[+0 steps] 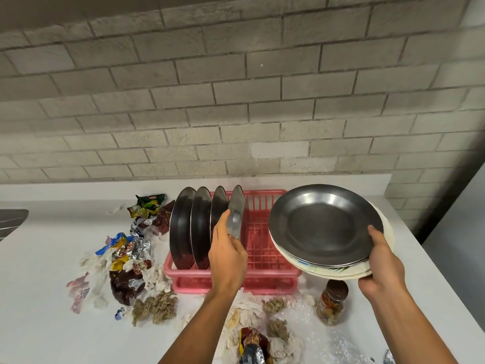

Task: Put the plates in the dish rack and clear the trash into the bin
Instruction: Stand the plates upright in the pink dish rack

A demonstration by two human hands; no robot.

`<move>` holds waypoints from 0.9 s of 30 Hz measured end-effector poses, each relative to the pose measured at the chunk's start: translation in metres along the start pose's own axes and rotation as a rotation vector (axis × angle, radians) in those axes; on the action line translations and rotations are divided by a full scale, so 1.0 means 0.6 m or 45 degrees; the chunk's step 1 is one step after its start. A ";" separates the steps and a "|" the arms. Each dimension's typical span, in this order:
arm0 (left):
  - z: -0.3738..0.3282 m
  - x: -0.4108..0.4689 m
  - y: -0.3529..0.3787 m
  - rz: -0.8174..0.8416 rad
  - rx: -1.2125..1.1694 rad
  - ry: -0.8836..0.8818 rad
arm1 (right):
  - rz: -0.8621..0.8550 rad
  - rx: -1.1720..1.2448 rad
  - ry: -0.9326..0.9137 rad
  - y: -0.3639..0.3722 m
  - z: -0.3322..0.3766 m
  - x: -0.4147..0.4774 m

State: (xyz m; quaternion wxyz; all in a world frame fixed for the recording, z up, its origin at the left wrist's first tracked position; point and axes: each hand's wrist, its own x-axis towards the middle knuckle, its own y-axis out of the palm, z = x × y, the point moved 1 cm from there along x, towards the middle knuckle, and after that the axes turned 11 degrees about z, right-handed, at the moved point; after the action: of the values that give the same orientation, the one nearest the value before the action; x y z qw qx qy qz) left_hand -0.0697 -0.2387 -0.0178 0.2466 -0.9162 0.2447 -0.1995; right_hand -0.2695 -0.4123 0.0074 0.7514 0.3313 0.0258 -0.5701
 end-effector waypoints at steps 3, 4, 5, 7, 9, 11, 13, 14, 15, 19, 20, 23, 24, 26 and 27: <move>0.003 -0.002 -0.005 0.021 0.032 0.013 | 0.008 -0.007 -0.002 0.001 -0.002 -0.001; 0.001 -0.003 -0.007 0.023 0.057 0.037 | 0.013 -0.007 -0.004 0.002 -0.003 -0.002; -0.001 -0.002 -0.009 0.020 0.087 0.069 | 0.018 -0.008 -0.009 0.003 -0.003 -0.003; -0.010 -0.002 -0.013 0.009 0.142 0.127 | 0.026 -0.010 -0.015 0.004 -0.003 -0.006; -0.029 -0.006 -0.019 0.019 0.158 0.182 | 0.033 -0.016 -0.013 0.005 -0.003 -0.009; -0.053 -0.011 -0.025 0.133 0.168 0.291 | 0.042 -0.023 -0.008 0.008 -0.002 -0.012; -0.073 -0.018 -0.027 0.364 0.250 0.467 | 0.062 -0.034 0.005 0.011 -0.002 -0.014; -0.081 -0.021 -0.026 0.502 0.311 0.548 | 0.074 -0.041 0.013 0.012 -0.002 -0.015; -0.088 -0.024 -0.023 0.634 0.375 0.615 | 0.086 -0.050 0.019 0.014 -0.002 -0.016; -0.097 -0.031 -0.007 1.007 0.634 0.767 | 0.111 -0.095 0.044 0.020 -0.006 -0.022; -0.096 -0.032 -0.006 1.048 0.678 0.788 | 0.112 -0.095 0.052 0.022 -0.006 -0.026; -0.094 -0.033 -0.006 1.067 0.678 0.823 | 0.109 -0.093 0.064 0.026 -0.004 -0.035; -0.096 -0.034 -0.006 1.055 0.662 0.832 | 0.110 -0.095 0.064 0.026 -0.003 -0.038; -0.099 -0.037 -0.008 1.019 0.652 0.866 | 0.107 -0.094 0.069 0.024 -0.003 -0.041; -0.100 -0.038 -0.009 1.002 0.650 0.883 | 0.106 -0.092 0.076 0.023 -0.004 -0.042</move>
State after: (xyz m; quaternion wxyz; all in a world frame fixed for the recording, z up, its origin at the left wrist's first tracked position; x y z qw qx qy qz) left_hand -0.1153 -0.2430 0.0273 0.4208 -0.5491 0.5773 -0.4338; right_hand -0.2654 -0.3878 0.0225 0.7848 0.3218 0.0549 -0.5268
